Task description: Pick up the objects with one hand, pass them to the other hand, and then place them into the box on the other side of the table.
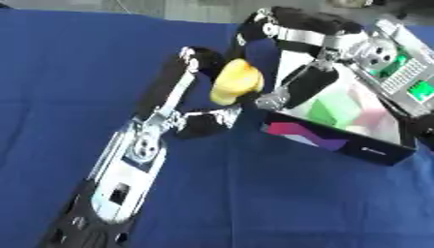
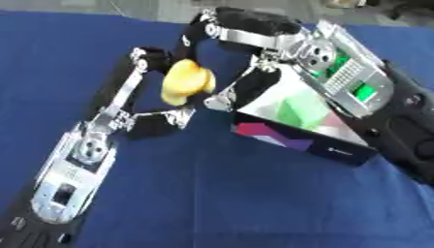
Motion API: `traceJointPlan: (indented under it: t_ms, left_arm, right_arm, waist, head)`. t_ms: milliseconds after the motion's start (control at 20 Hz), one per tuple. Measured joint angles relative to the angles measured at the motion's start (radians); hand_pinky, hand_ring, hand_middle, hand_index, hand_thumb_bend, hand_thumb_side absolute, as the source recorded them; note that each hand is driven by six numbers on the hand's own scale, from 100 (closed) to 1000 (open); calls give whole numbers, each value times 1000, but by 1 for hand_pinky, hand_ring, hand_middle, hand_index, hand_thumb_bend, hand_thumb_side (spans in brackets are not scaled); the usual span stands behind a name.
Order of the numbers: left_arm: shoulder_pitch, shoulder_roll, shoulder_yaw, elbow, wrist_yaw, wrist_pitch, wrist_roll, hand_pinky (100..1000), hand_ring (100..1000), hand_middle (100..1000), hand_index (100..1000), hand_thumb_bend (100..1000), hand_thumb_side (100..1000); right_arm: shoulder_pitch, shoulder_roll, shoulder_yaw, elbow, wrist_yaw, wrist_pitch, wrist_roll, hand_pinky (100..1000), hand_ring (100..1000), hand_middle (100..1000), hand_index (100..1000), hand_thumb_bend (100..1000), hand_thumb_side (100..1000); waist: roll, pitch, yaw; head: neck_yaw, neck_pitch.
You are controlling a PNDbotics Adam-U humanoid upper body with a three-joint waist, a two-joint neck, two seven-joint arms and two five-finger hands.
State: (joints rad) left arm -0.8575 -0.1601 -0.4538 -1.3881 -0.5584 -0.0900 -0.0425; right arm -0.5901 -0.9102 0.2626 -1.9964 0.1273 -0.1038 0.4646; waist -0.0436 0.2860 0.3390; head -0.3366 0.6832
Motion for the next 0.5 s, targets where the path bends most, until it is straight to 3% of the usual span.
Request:
traceJointPlan:
  t_ms: [250,500]
  left_arm:
    - [3,-2,-1,-5,6,-4,4,669,477,393,536,100,100]
    - [5,-7,-5,-5,7,-5,5,670,477,400,547,100,100]
  right_arm:
    - [2,0,1,0,-23,3,-2,746,623,241,581,226,100]
    - [2,0,0,0,-55,12,12,735,607,220,571,318,100]
  waist:
    - [0,0,0]
    - [0,0,0]
  head:
    - [0,0]
    - [1,0]
